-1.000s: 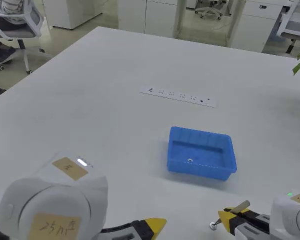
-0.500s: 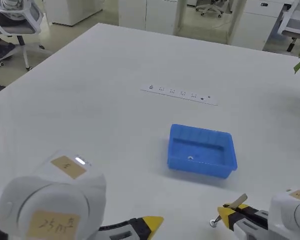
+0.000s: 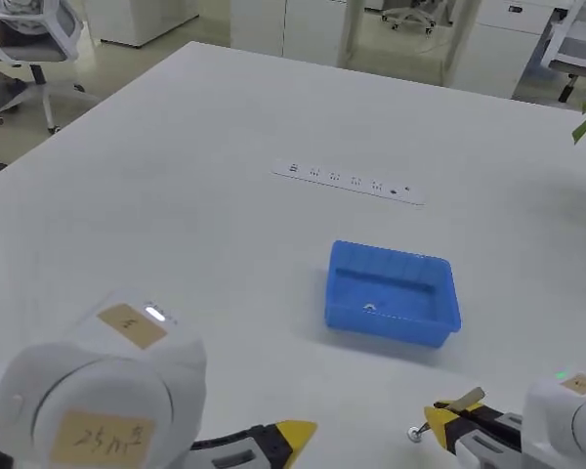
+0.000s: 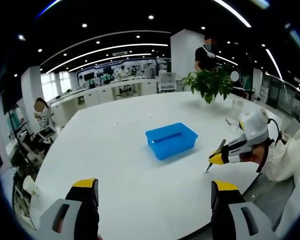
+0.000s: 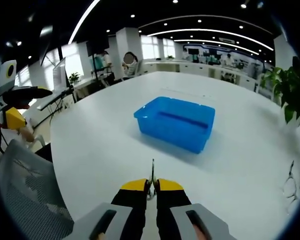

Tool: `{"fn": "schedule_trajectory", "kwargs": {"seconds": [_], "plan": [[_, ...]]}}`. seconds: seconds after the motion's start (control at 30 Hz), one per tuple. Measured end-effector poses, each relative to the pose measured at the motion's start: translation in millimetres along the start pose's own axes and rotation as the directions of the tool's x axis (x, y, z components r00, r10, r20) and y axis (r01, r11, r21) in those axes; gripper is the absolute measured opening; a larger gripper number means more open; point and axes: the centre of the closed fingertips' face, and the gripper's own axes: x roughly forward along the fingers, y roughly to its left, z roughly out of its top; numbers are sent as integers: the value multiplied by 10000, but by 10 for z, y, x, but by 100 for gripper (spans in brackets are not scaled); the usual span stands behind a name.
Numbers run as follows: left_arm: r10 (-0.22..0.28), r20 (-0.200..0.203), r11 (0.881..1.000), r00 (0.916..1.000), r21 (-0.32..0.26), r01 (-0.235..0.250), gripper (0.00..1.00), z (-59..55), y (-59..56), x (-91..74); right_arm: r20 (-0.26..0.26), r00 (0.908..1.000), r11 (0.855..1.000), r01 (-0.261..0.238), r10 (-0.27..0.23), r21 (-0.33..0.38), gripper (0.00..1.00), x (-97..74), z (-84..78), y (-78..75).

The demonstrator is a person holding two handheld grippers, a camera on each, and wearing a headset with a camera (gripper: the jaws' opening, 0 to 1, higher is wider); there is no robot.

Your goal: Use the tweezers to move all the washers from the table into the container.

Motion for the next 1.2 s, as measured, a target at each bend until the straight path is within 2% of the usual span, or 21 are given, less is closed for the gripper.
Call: {"fn": "schedule_trajectory", "kwargs": {"seconds": [0.23, 0.43, 0.87, 1.2], "plan": [[34, 98, 10000, 9999, 11, -34, 96, 25, 11, -14, 7, 10000, 10000, -47, 47, -53, 2, -45, 53, 8], [28, 207, 10000, 9998, 37, -29, 96, 52, 0, -29, 293, 9996, 10000, -30, 32, -58, 2, -119, 177, -3], [92, 391, 9999, 9992, 135, -97, 95, 113, 15, -61, 842, 9964, 9991, 147, -112, -410, 2, -236, 510, -105], [96, 530, 9999, 9986, 93, -101, 95, 164, 20, -54, 1127, 9934, 9966, 290, -202, -774, 2, -236, 771, -199]]}}
